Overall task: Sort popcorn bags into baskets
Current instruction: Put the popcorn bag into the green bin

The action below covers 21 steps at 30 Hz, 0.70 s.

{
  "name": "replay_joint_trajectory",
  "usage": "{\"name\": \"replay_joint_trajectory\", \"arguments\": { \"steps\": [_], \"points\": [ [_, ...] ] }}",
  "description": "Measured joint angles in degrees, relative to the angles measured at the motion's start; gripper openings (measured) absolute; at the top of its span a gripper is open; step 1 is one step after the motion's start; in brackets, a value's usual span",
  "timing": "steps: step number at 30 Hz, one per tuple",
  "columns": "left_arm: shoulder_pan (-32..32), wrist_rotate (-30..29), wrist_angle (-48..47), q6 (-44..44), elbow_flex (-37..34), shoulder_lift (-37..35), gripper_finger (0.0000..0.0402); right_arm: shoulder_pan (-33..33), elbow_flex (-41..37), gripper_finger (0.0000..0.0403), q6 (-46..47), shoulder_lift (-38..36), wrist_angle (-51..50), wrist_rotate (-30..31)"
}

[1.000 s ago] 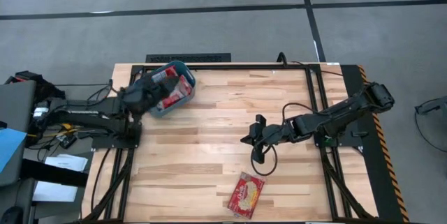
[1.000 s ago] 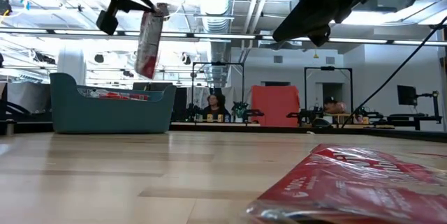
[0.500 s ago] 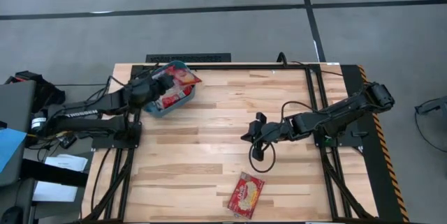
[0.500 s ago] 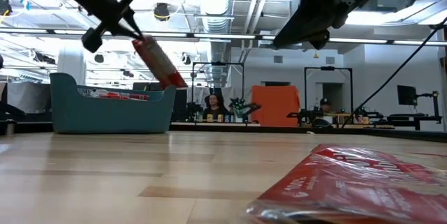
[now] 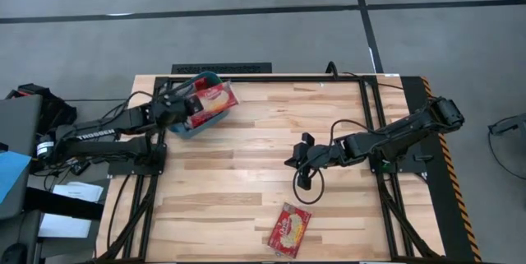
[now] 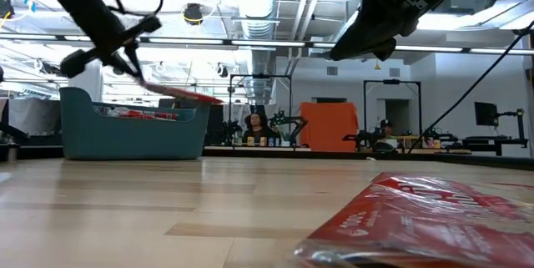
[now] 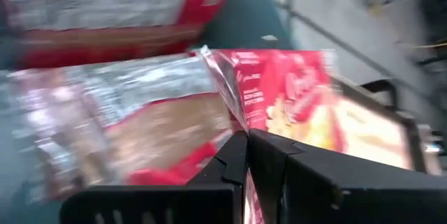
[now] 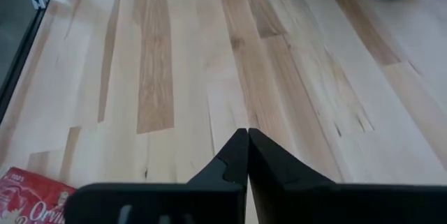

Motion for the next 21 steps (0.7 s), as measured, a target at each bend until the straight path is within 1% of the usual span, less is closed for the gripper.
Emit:
{"name": "replay_joint_trajectory", "arguments": {
  "steps": [3, 5, 8, 11, 17, 21],
  "points": [
    [0.0, -0.2, -6.0, -2.2, 0.0, 0.0, 0.0, 0.0, 0.0, 0.003, 0.0, 0.0, -0.2, 0.0],
    [0.0, -0.9, -8.0, -3.2, 0.0, 0.1, 0.0, -0.2, 0.0, 0.0025, 0.0, 0.0, -0.2, 0.0],
    [0.0, -2.0, -8.9, -3.5, 0.0, 0.1, 0.0, -0.8, 0.0, 0.0019, 0.0, 0.0, -0.2, 0.0],
    [0.0, -3.4, -9.7, -6.1, 0.0, 0.1, 0.0, -1.4, 0.0, 0.0019, 0.0, 0.0, -0.1, 0.0],
    [0.0, -6.9, -12.5, -12.0, 0.0, 0.3, 0.0, -2.3, 0.0, 0.0039, 0.0, 0.0, -0.1, 0.0],
    [0.0, -8.6, -12.3, -13.5, 0.0, 0.3, 0.0, -2.3, 0.0, 0.0042, 0.0, 0.0, 0.0, 0.0]
  ]
}}
